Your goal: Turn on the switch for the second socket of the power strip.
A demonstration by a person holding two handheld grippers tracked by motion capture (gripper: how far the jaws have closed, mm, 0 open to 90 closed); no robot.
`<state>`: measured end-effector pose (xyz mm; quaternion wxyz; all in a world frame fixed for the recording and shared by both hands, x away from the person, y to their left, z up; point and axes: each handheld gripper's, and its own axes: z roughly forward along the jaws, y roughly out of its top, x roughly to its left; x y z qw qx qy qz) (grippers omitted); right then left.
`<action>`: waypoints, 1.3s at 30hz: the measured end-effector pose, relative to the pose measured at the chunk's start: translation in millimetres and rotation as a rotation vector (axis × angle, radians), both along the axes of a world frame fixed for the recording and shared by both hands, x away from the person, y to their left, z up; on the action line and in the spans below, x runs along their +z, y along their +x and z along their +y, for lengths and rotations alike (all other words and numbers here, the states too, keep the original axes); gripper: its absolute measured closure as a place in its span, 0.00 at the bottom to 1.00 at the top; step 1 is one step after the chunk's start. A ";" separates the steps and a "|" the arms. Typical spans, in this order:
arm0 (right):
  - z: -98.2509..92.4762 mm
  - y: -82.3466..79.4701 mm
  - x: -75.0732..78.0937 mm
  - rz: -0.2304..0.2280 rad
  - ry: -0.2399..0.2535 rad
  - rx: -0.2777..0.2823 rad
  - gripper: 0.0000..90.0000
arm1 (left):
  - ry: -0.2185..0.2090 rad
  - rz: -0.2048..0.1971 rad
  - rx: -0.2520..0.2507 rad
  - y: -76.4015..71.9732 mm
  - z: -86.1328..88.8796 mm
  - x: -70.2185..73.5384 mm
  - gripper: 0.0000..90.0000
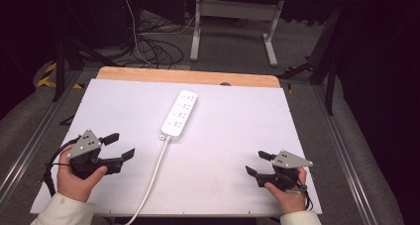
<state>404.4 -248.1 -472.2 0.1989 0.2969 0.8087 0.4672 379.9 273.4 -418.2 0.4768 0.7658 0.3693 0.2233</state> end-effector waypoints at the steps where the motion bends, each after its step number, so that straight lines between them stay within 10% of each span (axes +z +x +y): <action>1: -0.6 -0.2 0.0 -0.001 0.001 -0.001 0.32 | 0.002 0.004 -0.005 1.2 -1.1 1.7 0.29; 39: -9.1 -8.0 -2.6 0.011 0.003 -0.021 0.32 | 0.061 0.001 -0.069 69.4 -52.2 42.4 0.44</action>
